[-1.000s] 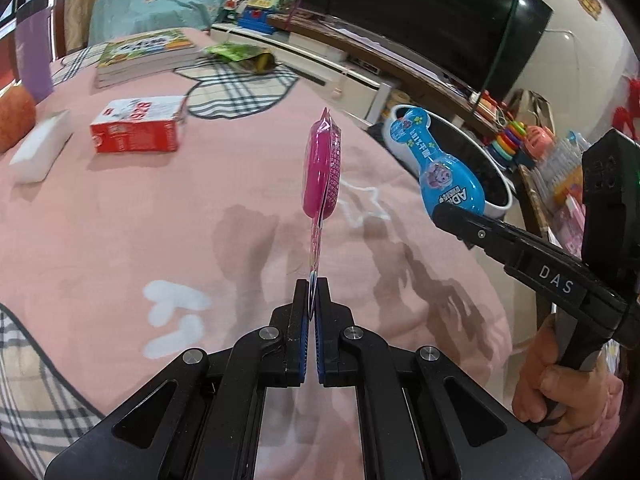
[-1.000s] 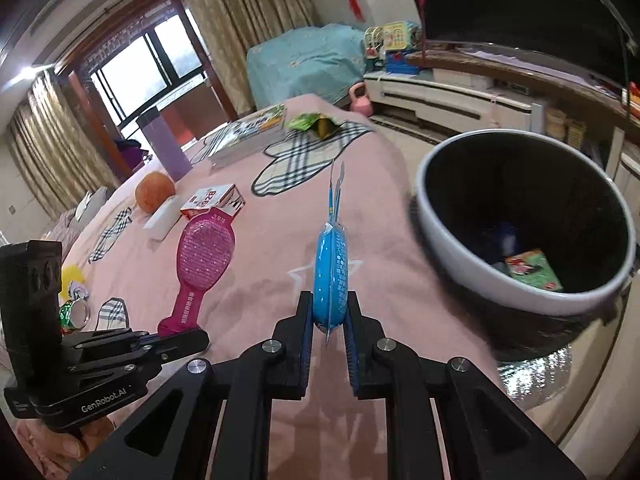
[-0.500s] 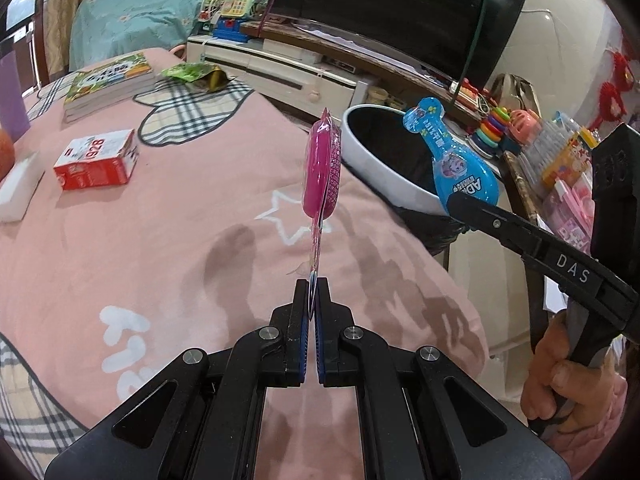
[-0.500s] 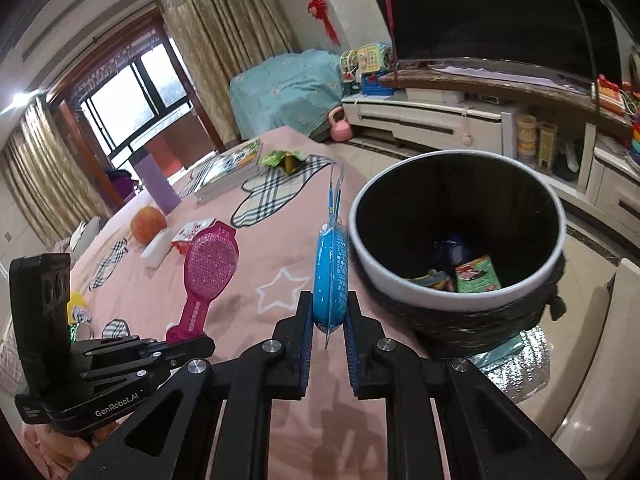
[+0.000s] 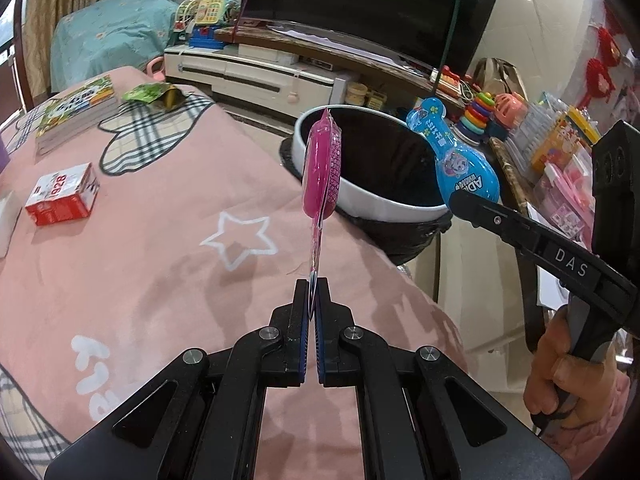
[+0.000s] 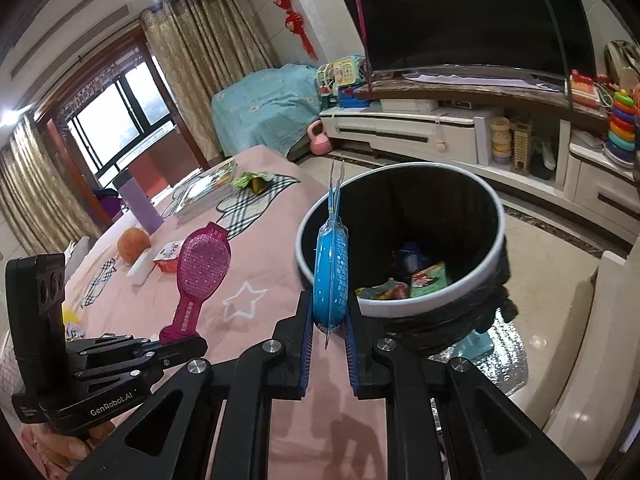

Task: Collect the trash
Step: 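Carry the pink hairbrush and blue toy over the bin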

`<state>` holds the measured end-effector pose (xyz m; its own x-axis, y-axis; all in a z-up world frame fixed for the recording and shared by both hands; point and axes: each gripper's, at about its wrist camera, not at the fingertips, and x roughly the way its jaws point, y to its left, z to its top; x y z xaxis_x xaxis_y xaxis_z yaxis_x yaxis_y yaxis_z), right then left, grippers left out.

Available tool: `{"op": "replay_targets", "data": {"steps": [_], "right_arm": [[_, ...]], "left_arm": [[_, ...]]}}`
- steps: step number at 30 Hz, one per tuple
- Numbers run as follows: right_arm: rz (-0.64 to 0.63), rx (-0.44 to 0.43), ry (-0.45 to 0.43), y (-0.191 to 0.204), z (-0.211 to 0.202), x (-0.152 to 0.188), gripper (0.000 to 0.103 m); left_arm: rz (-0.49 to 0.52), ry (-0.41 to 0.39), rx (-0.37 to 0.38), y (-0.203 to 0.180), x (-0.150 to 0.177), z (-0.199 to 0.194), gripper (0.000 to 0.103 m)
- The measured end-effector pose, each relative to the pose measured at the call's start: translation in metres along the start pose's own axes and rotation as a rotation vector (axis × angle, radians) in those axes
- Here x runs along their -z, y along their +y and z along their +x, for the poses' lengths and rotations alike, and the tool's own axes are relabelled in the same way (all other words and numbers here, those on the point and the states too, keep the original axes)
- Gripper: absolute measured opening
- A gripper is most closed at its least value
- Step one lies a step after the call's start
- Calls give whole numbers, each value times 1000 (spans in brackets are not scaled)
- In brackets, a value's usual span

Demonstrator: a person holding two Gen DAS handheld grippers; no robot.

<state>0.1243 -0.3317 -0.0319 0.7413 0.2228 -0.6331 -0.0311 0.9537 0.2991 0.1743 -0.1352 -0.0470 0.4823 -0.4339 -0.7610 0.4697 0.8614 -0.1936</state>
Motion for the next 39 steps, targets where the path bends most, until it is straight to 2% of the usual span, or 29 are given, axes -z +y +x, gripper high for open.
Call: {"op": "replay_targets", "data": {"steps": [18,39], "right_arm": [[52,26,-21,-35,-7,-7,14],[64,41,-14,-52,4,-24,14]], "left_arm": [[67,31,3,-32,-22,21,2],[136,40,-16,-60,-67,47,2]]}}
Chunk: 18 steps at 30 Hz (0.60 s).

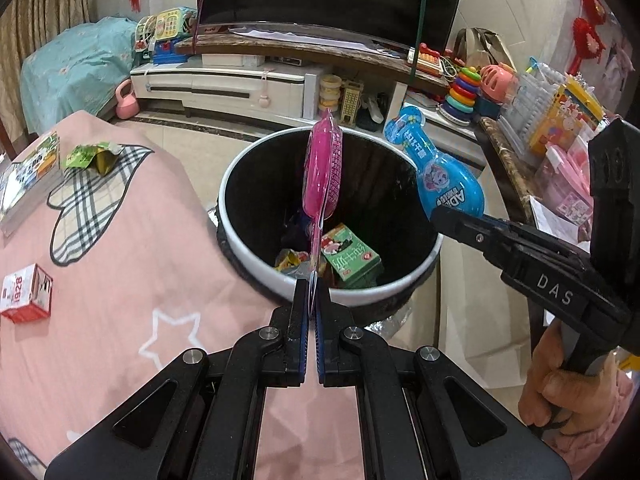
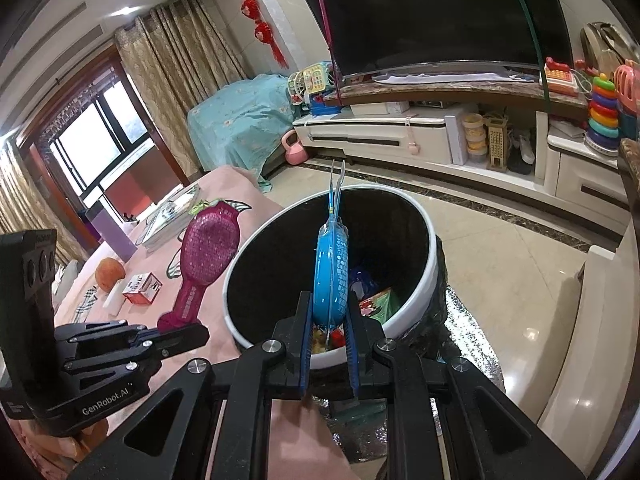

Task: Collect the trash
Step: 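Carry the pink hairbrush and blue toy over the bin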

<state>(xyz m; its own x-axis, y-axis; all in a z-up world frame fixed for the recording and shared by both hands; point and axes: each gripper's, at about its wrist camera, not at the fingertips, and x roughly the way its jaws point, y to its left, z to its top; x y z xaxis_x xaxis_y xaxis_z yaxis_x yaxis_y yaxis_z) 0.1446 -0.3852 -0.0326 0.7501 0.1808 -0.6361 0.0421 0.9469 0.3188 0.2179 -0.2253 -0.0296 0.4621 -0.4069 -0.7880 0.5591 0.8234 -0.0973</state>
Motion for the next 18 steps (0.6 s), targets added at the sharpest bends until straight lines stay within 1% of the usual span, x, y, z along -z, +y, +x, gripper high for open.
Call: {"op": "replay_targets", "data": {"steps": [18], "right_arm": [[7,12,29,-11,20,-13,14]], "left_arm": [[-4,35,-19,7,-18,21,2]]}}
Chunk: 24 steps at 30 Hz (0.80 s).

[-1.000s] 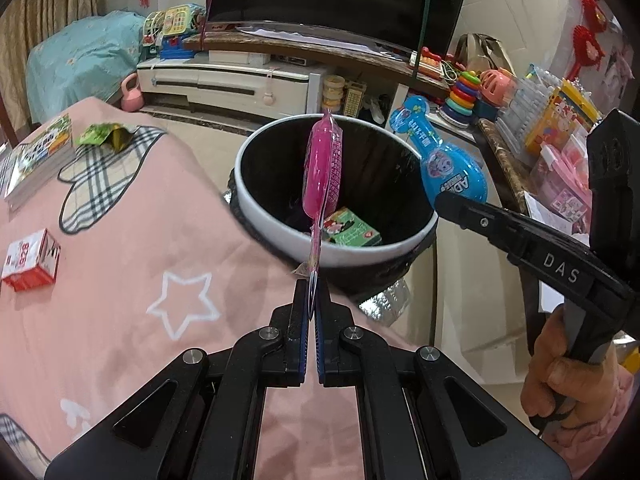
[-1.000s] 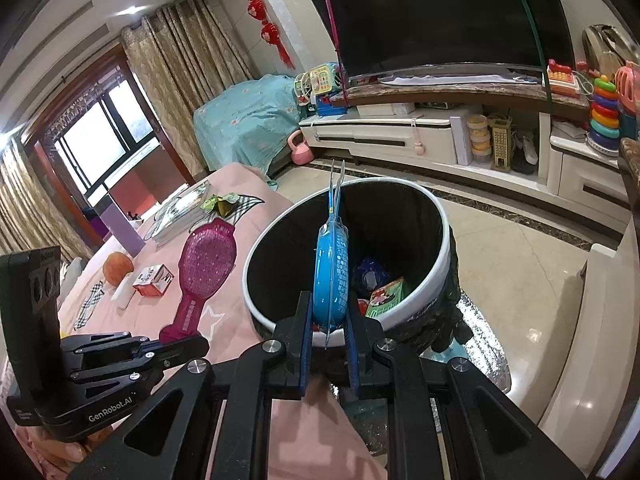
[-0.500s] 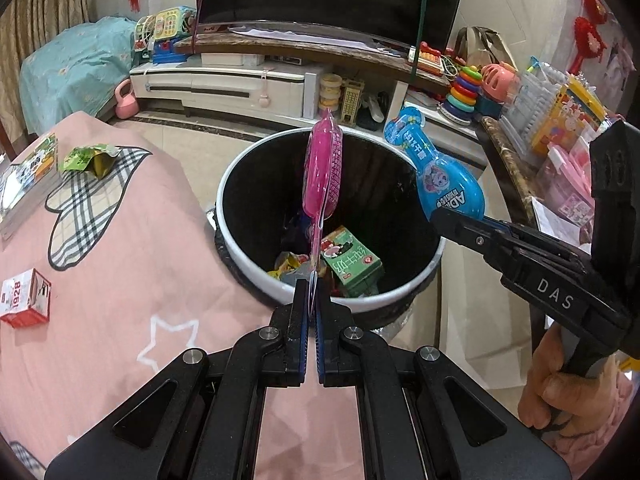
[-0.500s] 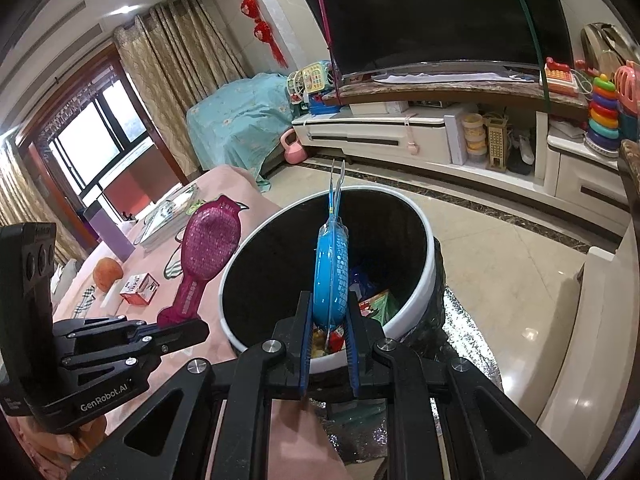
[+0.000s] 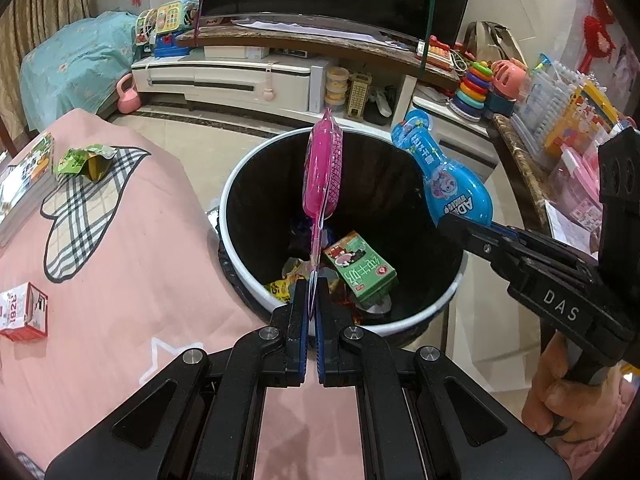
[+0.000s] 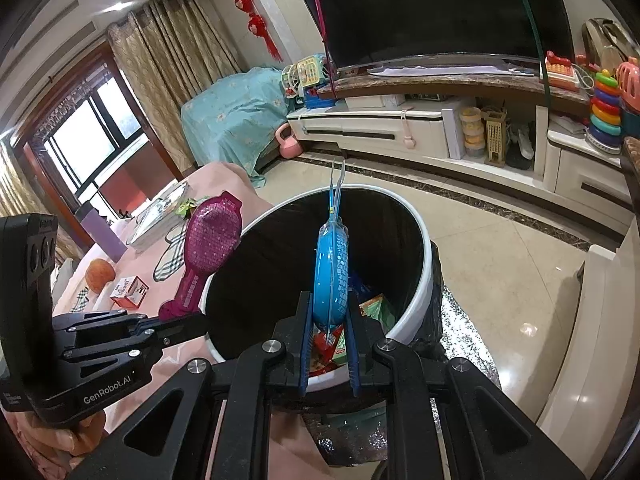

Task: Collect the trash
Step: 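Carry the pink hairbrush and blue toy over the bin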

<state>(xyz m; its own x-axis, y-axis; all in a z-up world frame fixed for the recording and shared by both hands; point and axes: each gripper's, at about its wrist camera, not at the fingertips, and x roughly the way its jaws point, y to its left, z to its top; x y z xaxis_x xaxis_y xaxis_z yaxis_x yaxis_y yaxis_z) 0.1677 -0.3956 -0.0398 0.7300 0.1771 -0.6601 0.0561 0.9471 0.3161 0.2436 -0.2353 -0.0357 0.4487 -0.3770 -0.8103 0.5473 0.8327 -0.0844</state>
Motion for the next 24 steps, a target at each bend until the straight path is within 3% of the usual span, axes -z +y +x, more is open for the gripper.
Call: {"op": "replay_targets", "data": {"steps": [24], "right_arm": [[-7,14,26,-3,17,-8,15]], "left_arm": [[2,31,-1,1,-10,18,2]]}}
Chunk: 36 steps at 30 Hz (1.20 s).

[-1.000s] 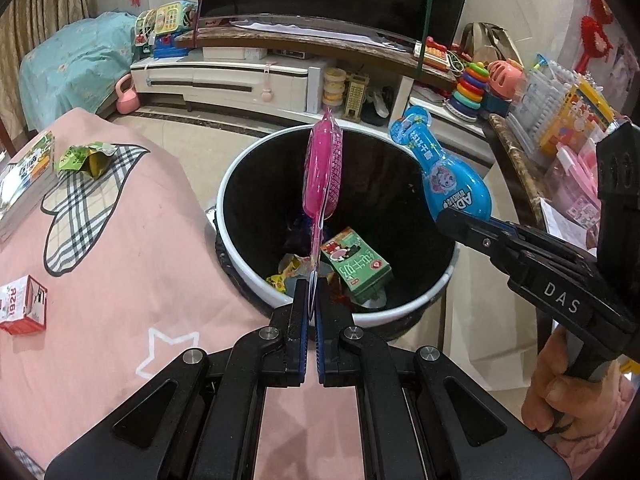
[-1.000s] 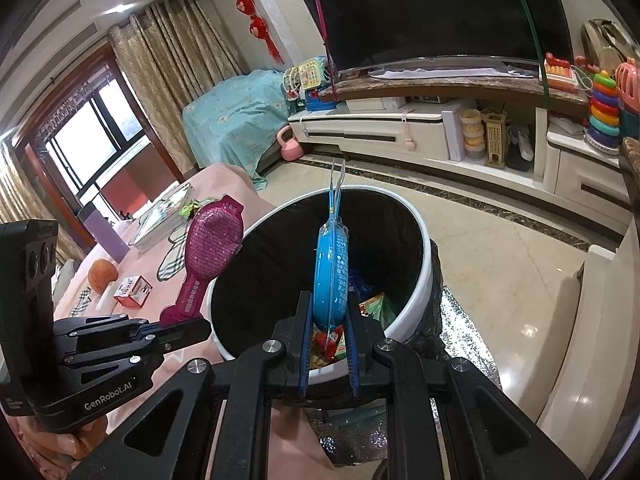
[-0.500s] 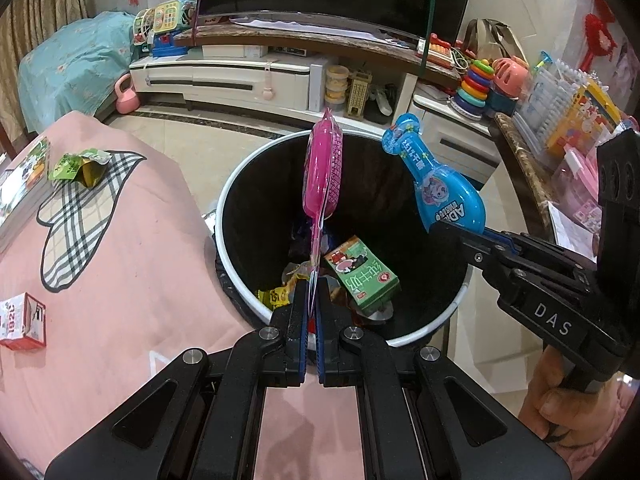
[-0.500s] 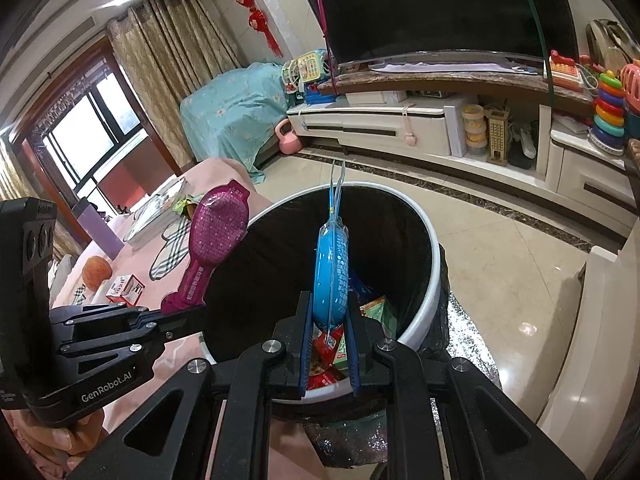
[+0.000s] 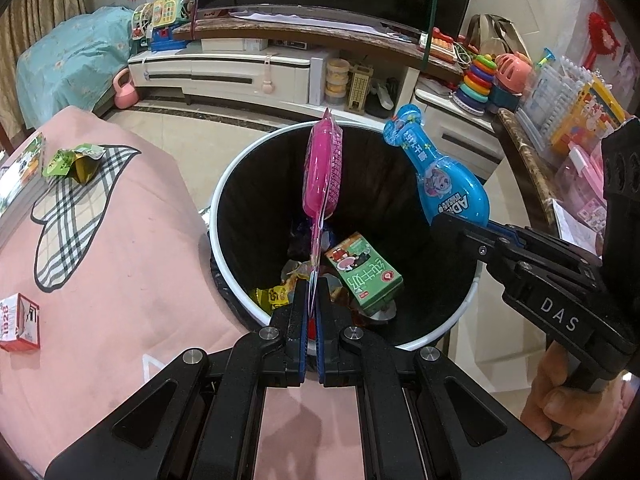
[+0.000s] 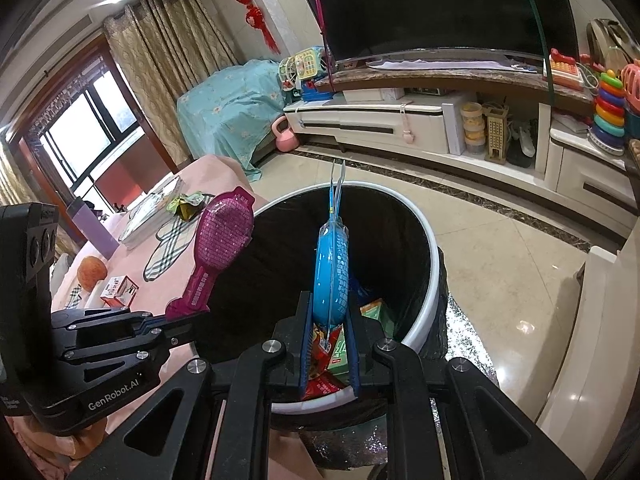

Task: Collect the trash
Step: 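Carry the pink hairbrush and blue toy over the bin, then open both tools to drop the hairbrush and blue toy into the bin, then move both open tools back over the bed toward the sponge and milk carton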

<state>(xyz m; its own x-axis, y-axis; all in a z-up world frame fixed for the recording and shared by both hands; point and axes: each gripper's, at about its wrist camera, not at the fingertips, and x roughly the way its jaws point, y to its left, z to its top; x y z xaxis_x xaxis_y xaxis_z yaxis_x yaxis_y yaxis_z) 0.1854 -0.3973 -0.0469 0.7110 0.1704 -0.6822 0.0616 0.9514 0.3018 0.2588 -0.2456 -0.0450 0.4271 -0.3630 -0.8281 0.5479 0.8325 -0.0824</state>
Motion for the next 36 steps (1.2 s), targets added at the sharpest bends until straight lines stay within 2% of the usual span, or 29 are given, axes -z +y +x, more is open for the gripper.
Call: {"op": "replay_targets", "data": {"steps": [10,12,13,14,17,20,21,22,23,25,27,31,33,36], "right_arm": [[-3,7,8,0,3,-2,15],[-1,8,6,-1,3,-2,19],[3,9,7,-1,3,-2,21],[9,6,12,-2,4,-2,26],[13,3,5,-2,1,-1,41],[11,-5,-3,0,-4,0,45],[11,-8,-4,0,-5,0,49],[13,-11,-6,1,-6,0,51],[14,-13,-9,2,-8,1,54],[14,-20,-17,5,-12,2,60],[15,-30,-27,8,-15,3,72],[17,-53,-43,18,-22,7,78],[16,-68,-45,26,-23,11,87],[13,-90,-51,41,-25,17,93]], "left_arm": [[-12,1,-12,2,-1,2,4],[-19,2,-21,2,-1,2,6],[-25,2,-19,3,0,2,12],[-31,1,-19,3,1,2,19],[-35,-19,-8,4,5,-3,20],[-45,-40,2,5,10,-11,23],[-54,-49,-2,6,13,-15,27],[-61,-57,-4,8,16,-18,36],[-70,-72,-5,10,20,-23,41],[-89,-89,-2,14,28,-30,42],[-119,-94,6,22,39,-36,44],[-189,-97,10,41,62,-45,48],[-229,-98,6,52,74,-50,50],[-273,-110,-20,66,91,-59,54]]}}
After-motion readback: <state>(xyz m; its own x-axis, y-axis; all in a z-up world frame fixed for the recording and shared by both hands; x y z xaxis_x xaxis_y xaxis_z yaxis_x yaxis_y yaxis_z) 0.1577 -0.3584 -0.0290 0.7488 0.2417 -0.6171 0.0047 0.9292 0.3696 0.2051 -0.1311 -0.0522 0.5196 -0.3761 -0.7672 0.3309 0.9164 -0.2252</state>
